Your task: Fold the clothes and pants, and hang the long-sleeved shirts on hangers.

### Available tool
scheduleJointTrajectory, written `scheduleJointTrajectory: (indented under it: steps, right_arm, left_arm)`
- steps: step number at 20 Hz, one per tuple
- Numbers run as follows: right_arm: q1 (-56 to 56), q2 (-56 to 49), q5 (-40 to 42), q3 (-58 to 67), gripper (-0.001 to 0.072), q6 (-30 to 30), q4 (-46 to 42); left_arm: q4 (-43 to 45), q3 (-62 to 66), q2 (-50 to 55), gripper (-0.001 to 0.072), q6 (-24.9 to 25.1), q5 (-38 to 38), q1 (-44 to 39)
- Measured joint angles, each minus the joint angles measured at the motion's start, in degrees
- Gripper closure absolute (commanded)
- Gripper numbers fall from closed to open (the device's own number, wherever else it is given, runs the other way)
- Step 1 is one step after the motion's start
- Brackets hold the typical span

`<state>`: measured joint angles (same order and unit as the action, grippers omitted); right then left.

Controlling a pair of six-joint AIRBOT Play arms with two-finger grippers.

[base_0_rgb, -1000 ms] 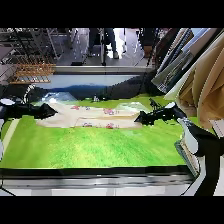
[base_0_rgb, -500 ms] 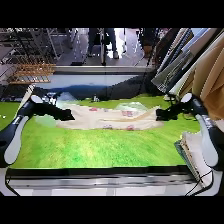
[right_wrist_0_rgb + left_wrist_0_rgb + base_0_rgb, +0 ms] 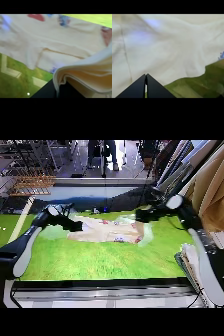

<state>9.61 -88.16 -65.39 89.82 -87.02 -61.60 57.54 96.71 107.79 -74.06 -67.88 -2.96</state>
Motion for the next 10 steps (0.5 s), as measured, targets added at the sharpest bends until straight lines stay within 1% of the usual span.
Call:
scheduleJointTrajectory:
  steps: [3, 5, 6, 7, 8, 10]
  right_arm:
    - [10.9, -5.7, 10.2, 2.0, 0.0706, -2.1, 3.2]
    - [16.2, -12.2, 15.6, 7.2, 0.0702, -2.0, 6.5]
    - [18.2, -16.2, 17.4, 11.2, 0.0635, -1.0, 8.6]
    - [19.5, -20.0, 18.2, 15.3, 0.0412, 0.3, 10.9]
    - [20.5, -23.6, 18.1, 19.7, 0.0351, 2.2, 13.7]
    - [20.7, -28.1, 14.9, 25.1, 0.034, 6.5, 19.0]
  left_arm:
    - [0.7, 4.3, -5.3, 0.0704, -0.6, -7.0, 5.9]
    - [0.8, 5.6, -8.7, 0.0704, -0.8, -11.4, 9.6]
    - [1.2, 6.0, -9.9, 0.0704, -0.9, -13.0, 11.0]
    - [0.8, 6.3, -10.7, 0.0704, -0.9, -14.5, 11.8]
    - [0.8, 6.5, -11.1, 0.0704, -0.9, -15.4, 12.3]
    - [0.8, 6.7, -10.8, 0.0704, -1.0, -16.7, 12.6]
